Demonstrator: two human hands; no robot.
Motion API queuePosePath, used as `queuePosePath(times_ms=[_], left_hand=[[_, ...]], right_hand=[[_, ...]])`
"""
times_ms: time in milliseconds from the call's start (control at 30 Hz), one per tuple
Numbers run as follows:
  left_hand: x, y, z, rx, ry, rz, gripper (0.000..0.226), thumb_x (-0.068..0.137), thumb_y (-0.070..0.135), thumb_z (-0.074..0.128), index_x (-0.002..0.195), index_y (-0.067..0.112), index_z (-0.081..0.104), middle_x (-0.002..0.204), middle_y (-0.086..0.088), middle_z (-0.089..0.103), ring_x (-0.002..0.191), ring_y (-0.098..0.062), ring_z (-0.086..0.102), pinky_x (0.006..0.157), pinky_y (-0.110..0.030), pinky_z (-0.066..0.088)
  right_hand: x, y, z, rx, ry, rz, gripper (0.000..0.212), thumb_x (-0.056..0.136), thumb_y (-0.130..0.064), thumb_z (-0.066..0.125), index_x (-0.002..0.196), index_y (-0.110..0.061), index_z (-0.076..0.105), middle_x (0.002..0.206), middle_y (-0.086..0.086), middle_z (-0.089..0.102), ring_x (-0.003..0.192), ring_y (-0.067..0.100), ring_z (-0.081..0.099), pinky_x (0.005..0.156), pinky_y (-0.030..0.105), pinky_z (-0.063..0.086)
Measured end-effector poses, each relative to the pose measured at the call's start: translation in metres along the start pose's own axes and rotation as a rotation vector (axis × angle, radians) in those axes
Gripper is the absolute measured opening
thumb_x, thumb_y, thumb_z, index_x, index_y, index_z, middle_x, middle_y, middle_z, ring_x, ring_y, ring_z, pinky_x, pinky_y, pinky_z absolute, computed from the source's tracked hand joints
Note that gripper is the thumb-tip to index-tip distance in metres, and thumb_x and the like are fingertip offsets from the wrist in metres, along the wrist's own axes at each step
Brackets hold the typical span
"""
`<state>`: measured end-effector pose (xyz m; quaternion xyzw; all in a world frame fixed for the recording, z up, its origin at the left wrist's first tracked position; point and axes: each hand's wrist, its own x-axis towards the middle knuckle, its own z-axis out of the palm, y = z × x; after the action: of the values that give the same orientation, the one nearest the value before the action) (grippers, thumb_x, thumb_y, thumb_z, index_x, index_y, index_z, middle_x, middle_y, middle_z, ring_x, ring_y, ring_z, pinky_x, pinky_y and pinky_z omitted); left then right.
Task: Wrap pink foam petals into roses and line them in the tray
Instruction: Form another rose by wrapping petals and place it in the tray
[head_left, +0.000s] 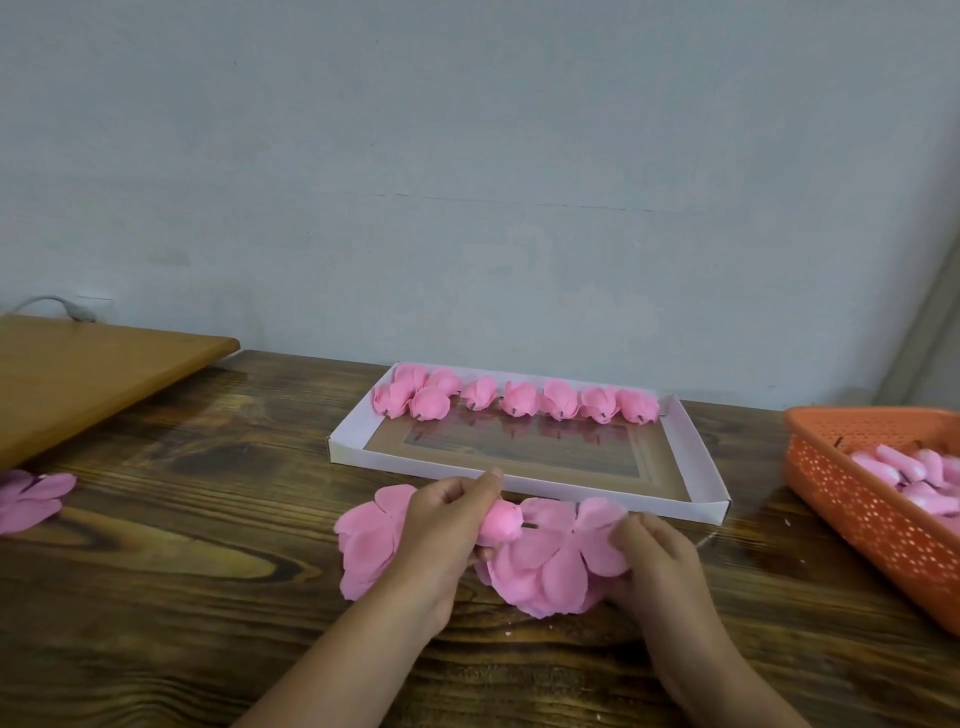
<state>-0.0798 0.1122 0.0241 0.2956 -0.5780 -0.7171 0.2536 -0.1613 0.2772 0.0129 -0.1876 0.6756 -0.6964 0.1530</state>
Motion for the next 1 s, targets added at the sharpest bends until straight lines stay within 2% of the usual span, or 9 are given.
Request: queuePosePath(times_ms=[67,167,300,367,467,600,800,933,1000], left_hand=[[0.0,0.0,0.0,0.004,-0.006,0.004,0.026,0.09,0.036,0.072,0.077,0.015,0.07,0.065,0.002,0.072,0.075,-0.022,0.069,0.068,-0.038,0.059],[0.0,0.0,0.0,0.007,-0.006,0.003,0.027,0.091,0.037,0.072,0.077,0.014,0.069,0.064,0.002,0.071,0.073,-0.021,0.067,0.066,-0.037,0.058],[0.001,-0.001,0.001,0.004,0.0,0.006,0.028,0.09,0.037,0.072,0.073,0.015,0.068,0.066,0.0,0.071,0.072,-0.021,0.067,0.064,-0.035,0.056],[0.0,-0.002,0.001,0.009,0.007,0.021,0.028,0.09,0.037,0.072,0.071,0.017,0.07,0.067,0.001,0.072,0.07,-0.018,0.069,0.06,-0.033,0.057],[-0.001,-0.003,0.001,0.058,0.039,0.129,0.036,0.091,0.034,0.071,0.058,0.02,0.068,0.06,0.003,0.066,0.058,-0.006,0.064,0.051,-0.022,0.053],[-0.004,-0.006,0.003,0.085,0.088,0.309,0.042,0.091,0.029,0.07,0.053,0.013,0.062,0.055,0.0,0.056,0.054,-0.005,0.055,0.052,-0.015,0.047],[-0.005,-0.01,0.004,0.149,0.097,0.43,0.045,0.093,0.025,0.07,0.055,0.005,0.057,0.05,0.003,0.047,0.052,-0.005,0.048,0.052,-0.018,0.044],[-0.006,-0.012,0.005,0.196,0.103,0.465,0.04,0.091,0.027,0.068,0.057,0.008,0.058,0.047,0.008,0.046,0.049,-0.002,0.047,0.05,-0.015,0.042],[-0.006,-0.012,0.006,0.217,0.112,0.479,0.037,0.092,0.026,0.068,0.06,0.01,0.06,0.048,0.006,0.049,0.049,-0.002,0.048,0.05,-0.016,0.043]], right_hand=[[-0.002,-0.005,-0.004,0.154,-0.13,0.085,0.038,0.089,-0.021,0.04,0.092,-0.013,0.077,0.098,0.014,0.075,0.093,0.035,0.071,0.07,0.046,0.058],[-0.004,-0.009,-0.01,0.137,-0.254,0.126,0.049,0.089,-0.029,0.031,0.095,-0.02,0.078,0.102,0.013,0.076,0.092,0.026,0.074,0.07,0.037,0.055],[0.002,-0.004,-0.015,0.134,-0.107,0.102,0.043,0.081,-0.029,0.042,0.099,0.0,0.068,0.098,0.023,0.07,0.097,0.031,0.069,0.084,0.052,0.054],[0.002,-0.008,-0.014,0.104,0.04,0.029,0.032,0.081,-0.021,0.05,0.089,0.009,0.052,0.092,0.033,0.057,0.082,0.03,0.06,0.071,0.047,0.05],[-0.003,-0.012,-0.008,0.103,0.109,-0.013,0.025,0.093,-0.015,0.053,0.071,-0.003,0.05,0.073,0.017,0.054,0.063,0.018,0.06,0.054,0.032,0.052],[-0.009,-0.013,-0.002,0.167,-0.042,0.025,0.027,0.098,-0.015,0.054,0.071,-0.01,0.057,0.089,0.018,0.071,0.083,0.032,0.072,0.065,0.04,0.058],[-0.019,-0.014,0.01,0.08,-0.109,0.004,0.035,0.095,-0.007,0.055,0.061,-0.012,0.052,0.066,0.005,0.057,0.064,0.022,0.052,0.061,0.04,0.044],[-0.024,-0.018,0.013,0.091,-0.146,-0.019,0.03,0.085,-0.025,0.064,0.059,-0.016,0.053,0.066,0.004,0.061,0.064,0.02,0.057,0.061,0.035,0.049],[-0.024,-0.017,0.013,0.093,-0.155,-0.038,0.035,0.093,-0.02,0.063,0.059,-0.017,0.056,0.067,0.006,0.064,0.061,0.018,0.06,0.057,0.028,0.051]])
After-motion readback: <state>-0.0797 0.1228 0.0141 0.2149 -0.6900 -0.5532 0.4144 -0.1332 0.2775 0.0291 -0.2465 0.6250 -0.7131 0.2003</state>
